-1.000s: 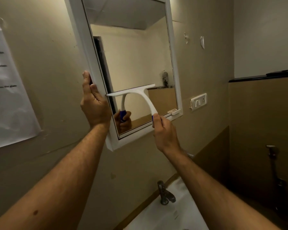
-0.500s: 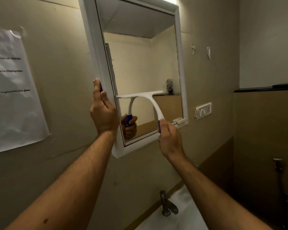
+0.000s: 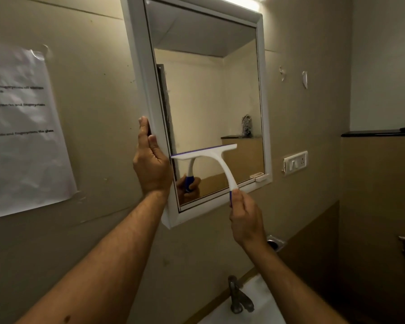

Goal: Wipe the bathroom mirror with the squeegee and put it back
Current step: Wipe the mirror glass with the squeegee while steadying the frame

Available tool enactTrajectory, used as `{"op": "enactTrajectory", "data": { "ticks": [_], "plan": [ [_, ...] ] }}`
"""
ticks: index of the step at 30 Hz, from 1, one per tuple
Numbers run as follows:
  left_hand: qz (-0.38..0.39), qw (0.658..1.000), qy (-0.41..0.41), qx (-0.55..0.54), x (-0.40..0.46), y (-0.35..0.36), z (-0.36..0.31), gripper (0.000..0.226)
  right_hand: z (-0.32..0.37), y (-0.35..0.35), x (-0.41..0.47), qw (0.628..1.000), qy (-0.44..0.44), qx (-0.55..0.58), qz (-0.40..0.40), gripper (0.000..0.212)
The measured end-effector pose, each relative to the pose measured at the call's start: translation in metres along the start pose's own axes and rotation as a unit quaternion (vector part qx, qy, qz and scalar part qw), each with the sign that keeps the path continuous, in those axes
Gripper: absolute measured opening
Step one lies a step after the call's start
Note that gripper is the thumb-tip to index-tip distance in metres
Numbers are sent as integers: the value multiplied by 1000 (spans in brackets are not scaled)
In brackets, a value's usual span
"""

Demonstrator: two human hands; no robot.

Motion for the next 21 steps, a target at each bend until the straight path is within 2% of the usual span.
{"op": "enactTrajectory", "data": {
  "ticks": [6,13,21],
  "plan": [
    [0,1000,2,-10,-1,-1,-7,45,35,-3,32,1000,-9,-9,-28,41],
    [8,999,10,-30,-1,-1,-4,46,0,-2,10,1000,-11,-3,-24,42],
    [6,999,18,-40,-1,-3,-8,47,64,-5,58,996,-48,-33,-64,44]
  ]
}}
Point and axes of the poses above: each hand's wrist, its own x-axis towards the middle knuckle, its own y-axis out of the palm, z = x × y, the point moved 7 cm from there along x, towards the middle knuckle, and after that the axes turned 14 degrees about -x, right-handed, at the moved point
